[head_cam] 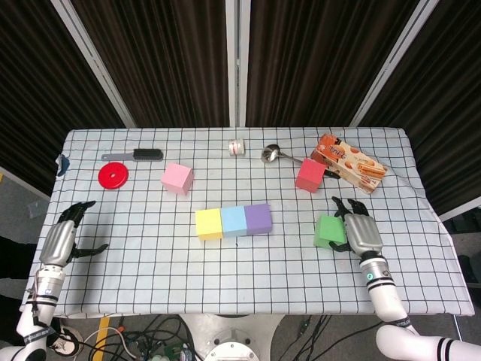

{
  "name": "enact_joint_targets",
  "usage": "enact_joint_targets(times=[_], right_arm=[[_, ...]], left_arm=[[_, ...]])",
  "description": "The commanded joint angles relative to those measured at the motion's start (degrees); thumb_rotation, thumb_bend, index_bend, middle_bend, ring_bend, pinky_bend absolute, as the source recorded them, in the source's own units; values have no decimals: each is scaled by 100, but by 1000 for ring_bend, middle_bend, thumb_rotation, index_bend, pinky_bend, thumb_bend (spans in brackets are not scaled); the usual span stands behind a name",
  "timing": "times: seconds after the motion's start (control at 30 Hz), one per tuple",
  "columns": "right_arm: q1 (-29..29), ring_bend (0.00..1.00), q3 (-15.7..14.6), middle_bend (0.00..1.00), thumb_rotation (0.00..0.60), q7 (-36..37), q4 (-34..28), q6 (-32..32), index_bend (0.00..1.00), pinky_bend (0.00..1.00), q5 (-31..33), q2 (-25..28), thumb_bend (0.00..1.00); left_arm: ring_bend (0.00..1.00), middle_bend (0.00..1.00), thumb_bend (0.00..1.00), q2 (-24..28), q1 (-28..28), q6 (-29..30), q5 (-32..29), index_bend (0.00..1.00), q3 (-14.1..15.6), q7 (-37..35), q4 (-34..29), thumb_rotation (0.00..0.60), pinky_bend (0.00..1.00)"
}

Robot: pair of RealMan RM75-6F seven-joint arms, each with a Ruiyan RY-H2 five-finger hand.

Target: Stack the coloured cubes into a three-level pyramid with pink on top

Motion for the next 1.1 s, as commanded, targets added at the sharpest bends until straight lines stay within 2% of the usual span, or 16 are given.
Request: enact_joint_targets(times=[0.03, 0.27, 0.43, 0.63, 0.73, 0.83, 1.1], right_arm=[[-14, 48, 3, 482, 600, 9, -11, 67, 0, 0, -88, 5, 160], [-4, 51, 214, 495, 600, 136, -566, 118, 0, 0, -222, 543, 174], [223, 51, 651, 494, 600, 282, -1044, 158, 0, 0, -685, 1011, 175], [957, 51, 1034, 493, 600, 261, -1155, -682, 0, 0, -716, 1265, 174], [1383, 51, 1066, 487, 600, 179, -1070, -1219, 0, 0, -550, 1216, 170], [1727, 51, 1050, 483, 600, 91, -963, -1494, 0, 0, -430, 1019, 162], [2374, 58, 951, 485, 600, -362, -684, -1382, 0, 0, 98, 258, 127]], left_arm=[[60, 124, 91, -2, 24, 8, 8, 123, -10, -26, 20, 600, 88], [60, 124, 91, 32, 98, 54, 23, 123, -54, -150, 64, 600, 88], [60, 124, 91, 68, 135, 69, 28, 123, -88, -212, 64, 600, 88], [60, 124, 91, 110, 178, 81, 49, 123, -98, -242, 57, 600, 88], [60, 124, 91, 114, 203, 113, 62, 123, -112, -265, 79, 600, 88], [60, 124, 91, 99, 227, 121, 65, 124, -115, -299, 139, 600, 88], [60, 124, 91, 56, 284, 108, 99, 123, -108, -482, 277, 600, 88]])
